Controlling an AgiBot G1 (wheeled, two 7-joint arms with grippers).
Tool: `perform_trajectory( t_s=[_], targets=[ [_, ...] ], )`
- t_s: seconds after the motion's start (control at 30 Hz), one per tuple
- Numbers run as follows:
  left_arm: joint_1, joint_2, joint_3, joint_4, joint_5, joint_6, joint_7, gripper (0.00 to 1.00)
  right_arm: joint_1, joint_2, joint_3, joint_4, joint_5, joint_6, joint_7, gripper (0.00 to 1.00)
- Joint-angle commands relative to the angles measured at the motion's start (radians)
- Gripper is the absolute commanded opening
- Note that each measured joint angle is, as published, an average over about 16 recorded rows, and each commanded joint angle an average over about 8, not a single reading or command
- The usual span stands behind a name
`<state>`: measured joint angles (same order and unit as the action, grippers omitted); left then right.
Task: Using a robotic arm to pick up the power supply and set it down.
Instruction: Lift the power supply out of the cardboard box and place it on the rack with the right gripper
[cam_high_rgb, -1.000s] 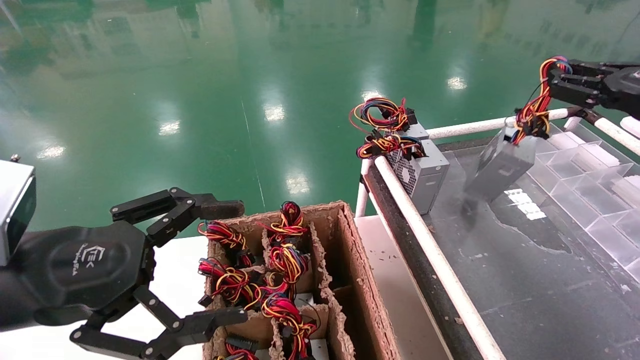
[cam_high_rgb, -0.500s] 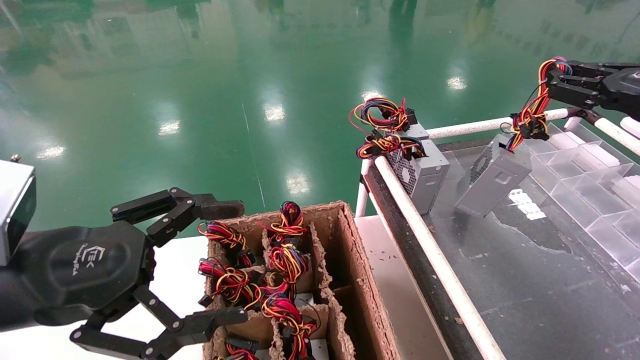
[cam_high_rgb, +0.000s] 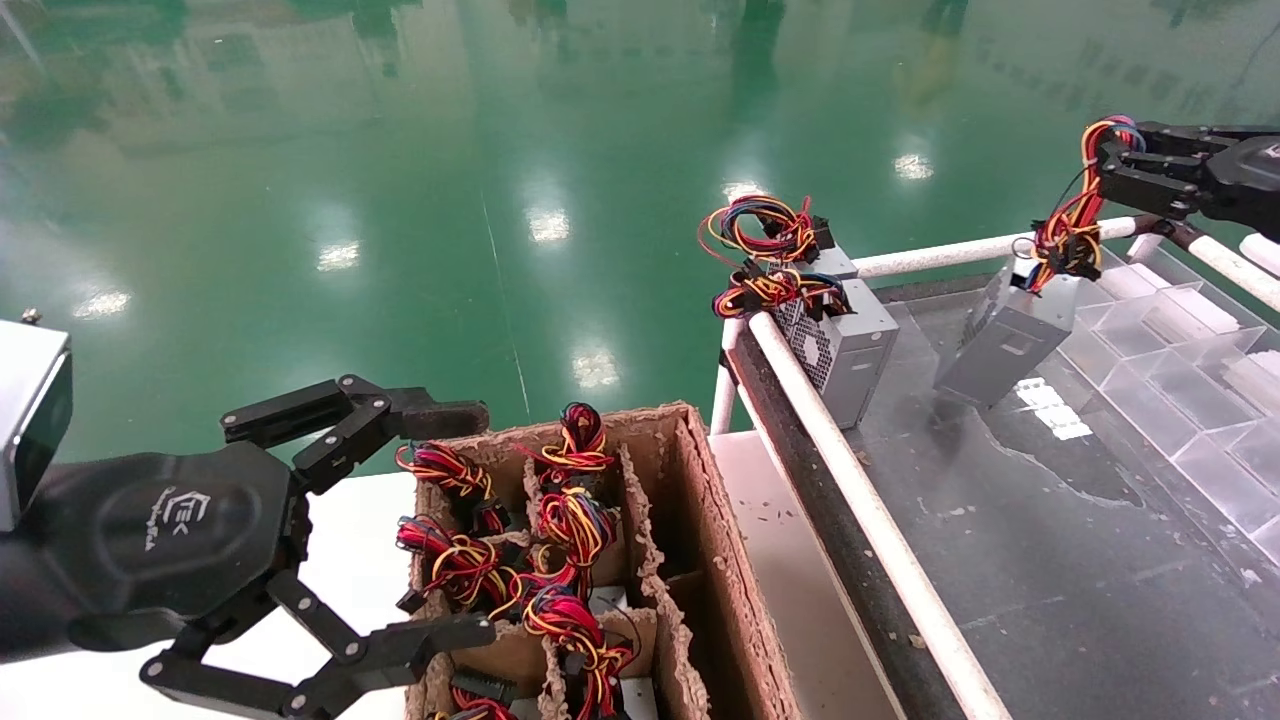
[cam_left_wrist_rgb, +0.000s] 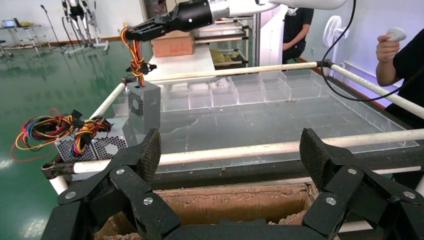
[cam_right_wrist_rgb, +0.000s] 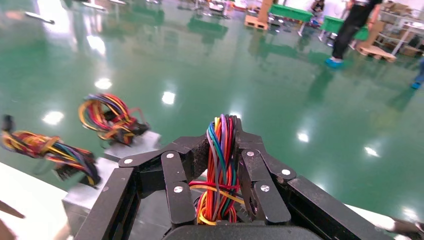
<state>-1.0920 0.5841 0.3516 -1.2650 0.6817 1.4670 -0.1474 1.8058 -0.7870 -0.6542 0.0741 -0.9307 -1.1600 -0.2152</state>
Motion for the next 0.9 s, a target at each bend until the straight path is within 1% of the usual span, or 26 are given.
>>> perform_trajectory(
  t_s=[0.03, 0.17, 0.33, 0.47, 0.57, 0.7, 0.9],
  targets=[
    [0.0, 0.0, 0.0, 0.0, 0.0, 0.0, 0.0, 1.0, 0.0, -0.003, -0.004, -0.002, -0.006, 0.017, -0.008, 0.0],
    [0.0, 0.0, 0.0, 0.0, 0.0, 0.0, 0.0, 1.0, 0.006, -0.019, -0.011, -0.013, -0.018, 0.059, -0.021, 0.0],
    [0.0, 0.0, 0.0, 0.0, 0.0, 0.0, 0.0, 1.0, 0.022, -0.047, -0.02, -0.021, -0.031, 0.086, -0.029, 0.0],
    [0.0, 0.0, 0.0, 0.0, 0.0, 0.0, 0.0, 1.0, 0.039, -0.078, -0.028, -0.026, -0.043, 0.11, -0.037, 0.0],
    [0.0, 0.0, 0.0, 0.0, 0.0, 0.0, 0.0, 1.0, 0.054, -0.106, -0.033, -0.03, -0.051, 0.143, -0.049, 0.0],
    [0.0, 0.0, 0.0, 0.0, 0.0, 0.0, 0.0, 1.0, 0.075, -0.153, -0.036, -0.039, -0.058, 0.223, -0.073, 0.0],
    [0.0, 0.0, 0.0, 0.0, 0.0, 0.0, 0.0, 1.0, 0.101, -0.24, -0.041, -0.06, -0.067, 0.398, -0.101, 0.0]
  ],
)
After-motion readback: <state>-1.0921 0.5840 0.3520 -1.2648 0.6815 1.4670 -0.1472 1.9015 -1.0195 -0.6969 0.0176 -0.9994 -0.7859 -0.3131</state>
